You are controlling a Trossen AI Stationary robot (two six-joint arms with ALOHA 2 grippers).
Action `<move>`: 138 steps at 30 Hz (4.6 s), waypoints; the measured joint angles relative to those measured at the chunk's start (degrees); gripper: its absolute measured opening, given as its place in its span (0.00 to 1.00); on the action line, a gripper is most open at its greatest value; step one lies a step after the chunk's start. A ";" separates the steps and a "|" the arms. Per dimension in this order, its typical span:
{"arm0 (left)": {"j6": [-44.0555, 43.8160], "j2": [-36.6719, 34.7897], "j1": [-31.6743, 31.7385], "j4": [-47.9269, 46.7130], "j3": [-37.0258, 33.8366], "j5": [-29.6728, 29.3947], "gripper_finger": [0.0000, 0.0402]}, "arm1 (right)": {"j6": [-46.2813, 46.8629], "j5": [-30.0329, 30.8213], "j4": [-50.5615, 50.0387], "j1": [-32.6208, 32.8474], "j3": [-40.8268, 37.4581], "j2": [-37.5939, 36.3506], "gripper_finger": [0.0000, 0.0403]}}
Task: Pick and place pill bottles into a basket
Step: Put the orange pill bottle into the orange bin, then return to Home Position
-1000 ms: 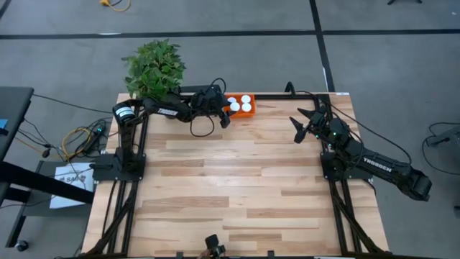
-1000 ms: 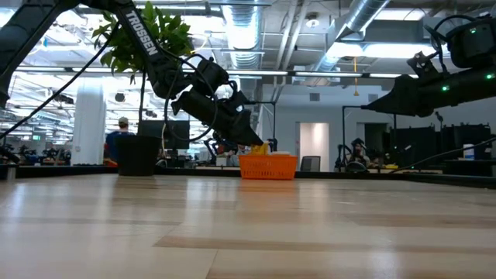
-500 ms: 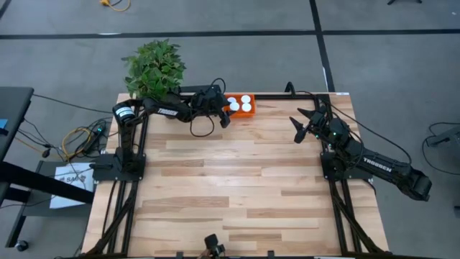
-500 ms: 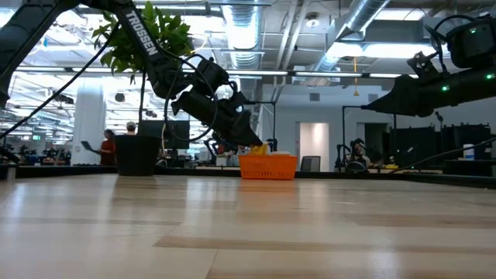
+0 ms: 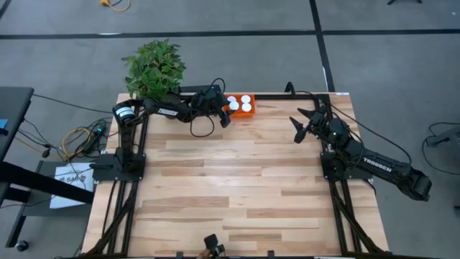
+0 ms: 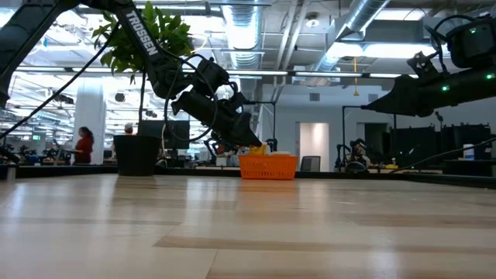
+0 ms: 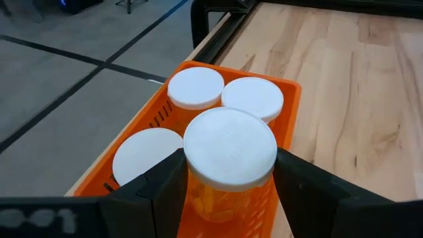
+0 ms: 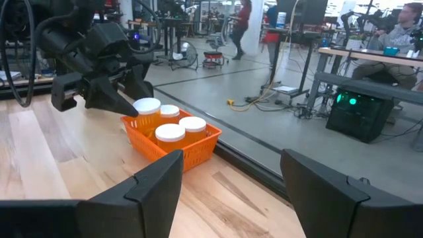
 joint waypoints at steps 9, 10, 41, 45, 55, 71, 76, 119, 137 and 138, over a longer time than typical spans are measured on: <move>2.76 0.02 -0.24 0.46 0.00 0.05 0.49 | 0.00 -0.01 0.00 0.00 0.00 0.01 0.62; 2.77 0.02 -0.24 0.44 0.00 0.19 0.49 | 0.00 -0.01 0.00 0.01 0.00 0.00 0.62; 1.41 0.02 -0.41 -2.93 0.00 1.39 0.63 | 0.46 -0.01 0.01 0.02 0.00 0.01 0.62; 1.94 0.02 -0.41 -3.48 0.00 0.29 0.71 | 0.46 0.00 0.00 0.02 0.00 0.01 0.62; 5.45 0.02 -0.66 -4.14 0.00 -0.05 0.73 | 0.46 -0.01 0.02 0.00 0.00 0.00 0.62; -10.85 -19.69 -1.97 -16.34 0.00 4.94 0.73 | 0.62 -0.01 0.07 0.00 0.00 0.01 0.62; -12.80 -32.61 -4.34 -25.56 0.00 21.25 0.73 | 0.63 -0.01 0.02 0.02 0.00 0.00 0.62; -23.89 -99.67 -24.64 -15.86 -58.73 -18.08 0.73 | 8.57 1.34 -10.26 0.04 3.20 -11.23 0.62; -20.21 -104.22 -24.39 -22.75 -58.84 -27.22 0.73 | 12.10 4.42 -14.37 -0.37 0.20 -21.42 0.62; -20.09 -103.99 -24.39 -22.74 -58.85 -27.58 0.73 | 12.00 4.49 -14.36 -0.37 0.20 -21.33 0.62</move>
